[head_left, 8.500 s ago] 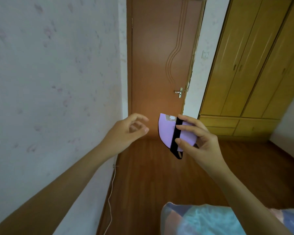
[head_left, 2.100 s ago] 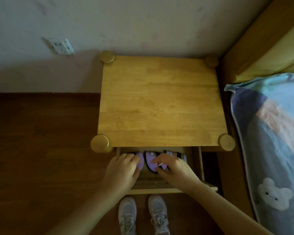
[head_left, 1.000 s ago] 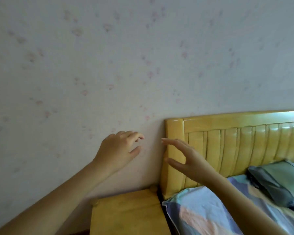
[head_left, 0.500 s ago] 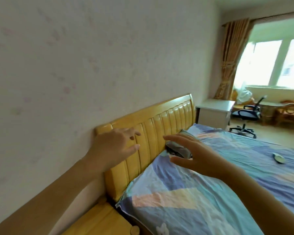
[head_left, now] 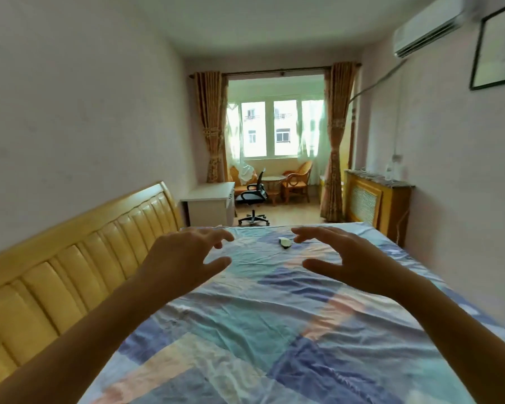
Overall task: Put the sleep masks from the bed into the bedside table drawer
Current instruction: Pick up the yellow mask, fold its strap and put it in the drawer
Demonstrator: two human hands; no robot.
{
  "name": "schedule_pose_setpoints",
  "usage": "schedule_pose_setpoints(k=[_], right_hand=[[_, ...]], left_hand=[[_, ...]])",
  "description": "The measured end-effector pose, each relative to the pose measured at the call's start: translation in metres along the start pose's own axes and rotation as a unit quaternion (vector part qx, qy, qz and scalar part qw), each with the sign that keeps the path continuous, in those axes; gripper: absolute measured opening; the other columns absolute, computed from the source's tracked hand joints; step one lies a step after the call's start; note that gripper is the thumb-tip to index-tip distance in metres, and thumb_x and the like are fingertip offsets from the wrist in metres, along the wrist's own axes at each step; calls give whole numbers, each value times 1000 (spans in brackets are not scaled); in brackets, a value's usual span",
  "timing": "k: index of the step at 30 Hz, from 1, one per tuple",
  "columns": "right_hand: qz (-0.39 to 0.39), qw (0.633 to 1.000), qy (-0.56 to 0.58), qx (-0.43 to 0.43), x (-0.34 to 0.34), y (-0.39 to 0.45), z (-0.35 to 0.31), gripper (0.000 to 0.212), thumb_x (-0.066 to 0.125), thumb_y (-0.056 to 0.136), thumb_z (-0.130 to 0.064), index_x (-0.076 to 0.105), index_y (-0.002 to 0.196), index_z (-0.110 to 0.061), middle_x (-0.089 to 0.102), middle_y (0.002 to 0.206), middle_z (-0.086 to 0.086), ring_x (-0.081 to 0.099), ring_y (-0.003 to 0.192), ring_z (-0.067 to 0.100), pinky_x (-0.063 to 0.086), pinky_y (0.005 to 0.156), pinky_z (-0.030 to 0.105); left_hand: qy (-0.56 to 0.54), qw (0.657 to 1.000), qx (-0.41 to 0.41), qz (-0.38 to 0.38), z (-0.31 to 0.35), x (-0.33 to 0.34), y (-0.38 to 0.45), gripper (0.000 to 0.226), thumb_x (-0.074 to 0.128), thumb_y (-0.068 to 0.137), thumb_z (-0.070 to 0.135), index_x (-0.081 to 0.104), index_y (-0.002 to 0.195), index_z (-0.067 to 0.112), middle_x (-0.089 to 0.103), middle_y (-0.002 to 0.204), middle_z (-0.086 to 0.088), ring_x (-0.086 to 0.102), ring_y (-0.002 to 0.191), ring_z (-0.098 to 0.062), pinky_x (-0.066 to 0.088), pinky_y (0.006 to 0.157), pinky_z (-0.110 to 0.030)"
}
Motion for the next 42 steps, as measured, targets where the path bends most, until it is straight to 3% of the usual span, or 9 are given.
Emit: schedule_pose_setpoints(k=[4,8,13,19,23,29,33,39,42], right_hand=[[-3,998,-31,50,-58,-67,70,55,50,84,-55,32,136,-48,55,128,-21,50,118,-2,39,101,21],[4,990,-66,124,-122,-143,134,51,50,83,-55,30,129,-54,53,129,-22,50,112,-6,34,91,3],[35,973,-93,209,-193,-239,202,53,44,80,-64,35,130,-49,54,127,-21,52,118,0,43,100,25],[67,944,-114,302,-251,-332,275,58,37,77,-74,37,131,-52,54,125,-28,50,117,-8,40,96,16],[73,922,-130,356,-273,-384,324,40,39,81,-73,35,121,-65,49,120,-41,44,116,-19,36,88,5],[78,881,-155,441,-319,-441,397,46,43,85,-59,44,129,-49,53,125,-31,44,116,-17,36,85,-1],[76,855,-178,482,-352,-470,447,50,35,83,-71,42,129,-52,53,126,-31,47,117,-13,37,85,3],[93,822,-175,534,-399,-518,512,45,37,79,-70,39,123,-62,51,121,-37,43,118,-16,38,93,12],[99,812,-164,551,-421,-547,551,47,40,81,-66,42,127,-55,52,121,-35,43,117,-16,38,94,12]], left_hand=[[-44,997,56,15,95,14,54,42,51,85,58,49,125,43,63,111,21,61,95,-3,45,68,-21],[-84,989,119,22,198,32,102,41,50,86,58,48,124,44,63,112,21,61,96,-4,44,70,-23],[-113,972,206,10,326,54,161,41,47,87,58,46,126,44,60,116,21,58,102,-4,44,77,-26],[-138,943,303,11,462,78,225,40,46,88,57,46,126,43,59,119,21,56,107,-4,37,73,-22],[-159,921,355,12,543,102,271,38,46,88,57,49,123,42,61,116,21,57,103,-2,36,70,-18],[-215,884,415,-2,672,136,348,41,45,87,59,45,126,44,59,117,22,56,98,2,44,73,-19],[-252,853,456,15,764,146,396,40,41,88,62,46,124,45,60,115,23,56,98,1,45,76,-23],[-294,810,507,27,893,149,437,36,39,90,59,48,121,43,60,112,23,57,100,0,41,76,-24],[-311,793,523,18,958,159,446,35,38,90,59,49,120,42,61,111,22,58,99,-1,40,74,-23]])
Point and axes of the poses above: each hand's wrist, its own y-axis towards the middle knuckle, its own x-axis out of the palm, z = x × y, the point moved 4 cm from there along y, towards the middle knuckle
